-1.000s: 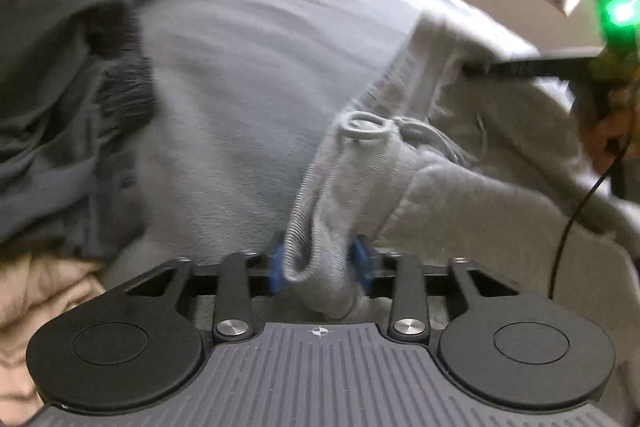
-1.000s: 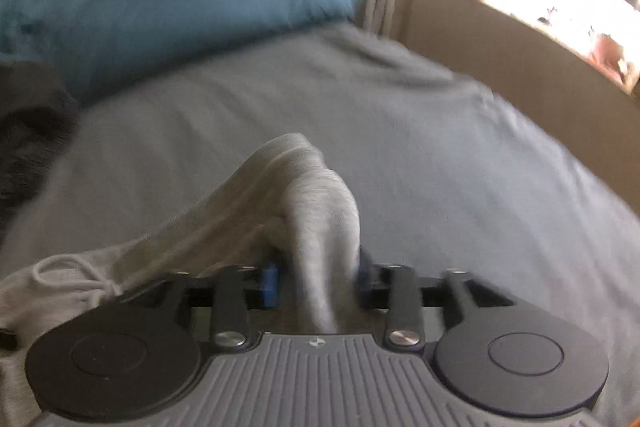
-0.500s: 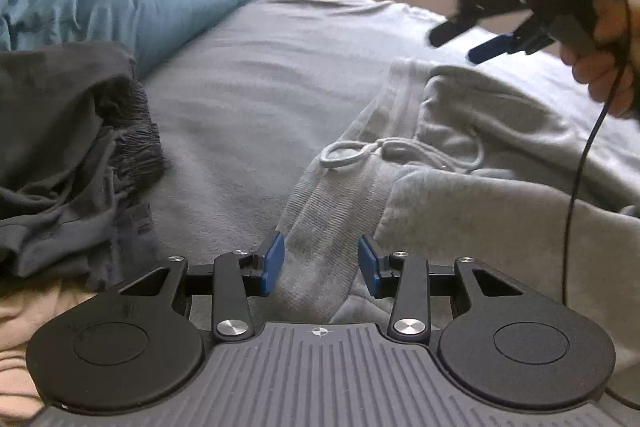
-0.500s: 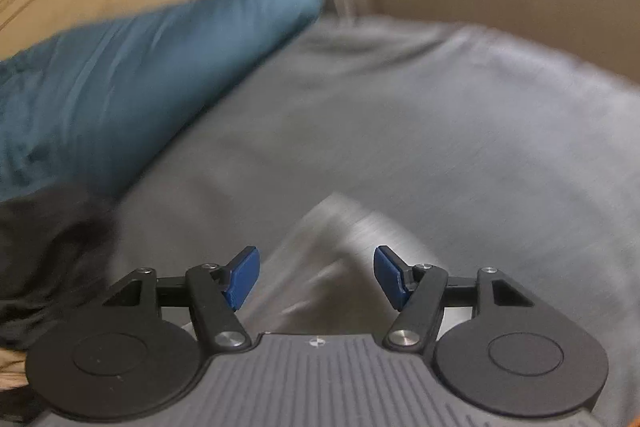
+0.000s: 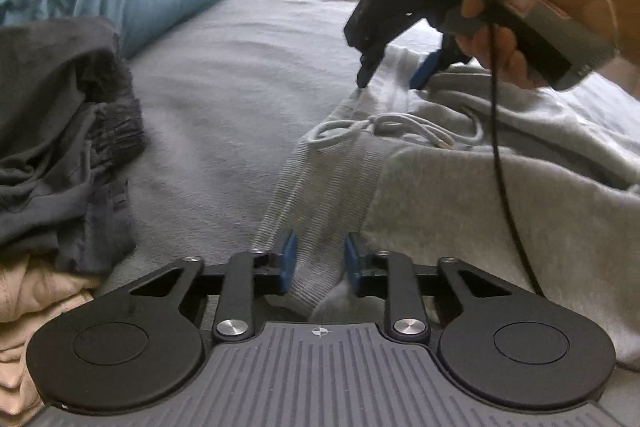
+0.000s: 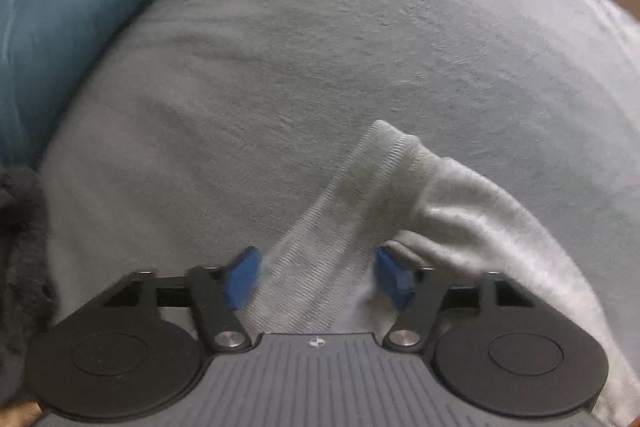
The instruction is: Fold clothes
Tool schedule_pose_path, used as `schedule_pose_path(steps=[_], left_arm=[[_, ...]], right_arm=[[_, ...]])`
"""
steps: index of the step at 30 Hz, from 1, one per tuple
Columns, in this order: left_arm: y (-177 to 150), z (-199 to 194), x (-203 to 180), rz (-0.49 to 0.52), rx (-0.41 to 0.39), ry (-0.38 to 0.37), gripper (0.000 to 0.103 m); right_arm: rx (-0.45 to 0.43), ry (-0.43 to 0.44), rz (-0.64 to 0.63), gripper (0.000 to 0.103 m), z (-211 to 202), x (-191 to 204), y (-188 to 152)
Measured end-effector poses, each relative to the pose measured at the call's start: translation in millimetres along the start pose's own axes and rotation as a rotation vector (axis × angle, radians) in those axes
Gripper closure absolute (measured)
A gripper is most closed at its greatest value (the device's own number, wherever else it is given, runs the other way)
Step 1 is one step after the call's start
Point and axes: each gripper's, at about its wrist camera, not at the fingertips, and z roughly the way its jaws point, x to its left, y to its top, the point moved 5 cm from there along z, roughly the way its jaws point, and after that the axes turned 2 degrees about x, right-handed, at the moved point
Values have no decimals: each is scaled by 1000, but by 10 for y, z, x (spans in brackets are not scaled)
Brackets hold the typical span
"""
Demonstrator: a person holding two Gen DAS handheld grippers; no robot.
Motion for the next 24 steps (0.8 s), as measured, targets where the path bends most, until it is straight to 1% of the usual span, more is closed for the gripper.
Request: schedule_pose_path(steps=[2,3,4,5,6,7,9,10,12,14,16,19,21,24], left_arm=[[-26,-15,-43,27,-19,16,82],[-33,-18,-54,35,-26,19,82],[-39,-22,-58,38,-33,21,83],[-46,-28,-57,37,-40,21,84],[-53,-31,-52,33,-47,23,87],[-60,-30,-44,28,-54,27,88],[-74,-28,-27,16,-68,34,95],[-81,-27,-19,10,-74,37,96],[-89,-34,6,-9,-85,39,101],[-79,-51,47,-34,-91,32,101],[-61,-69,90,-56,-96,26,103],[-14,-87,171,-77,-103,45,103],[8,-73,254,-107,-94,50,103],[-17,-74,311,-141,-79,44,103]], right_arm=[[2,8,9,44,-5,-24,-10],[3,4,15,47,-6,-29,-8],[3,-9,10,50,-3,-19,-6],[2,-24,1,52,4,2,-2],[3,-24,-5,59,0,23,1],[4,-21,-9,71,-5,44,4],[4,-19,-15,76,-20,70,5],[-4,-8,-8,79,-41,61,5],[-22,18,7,81,-86,41,5],[-40,44,22,82,-131,20,6],[-82,109,38,84,-236,-8,15],[-100,136,34,85,-296,11,41],[-104,139,35,85,-290,37,58],[-109,162,51,85,-189,71,110]])
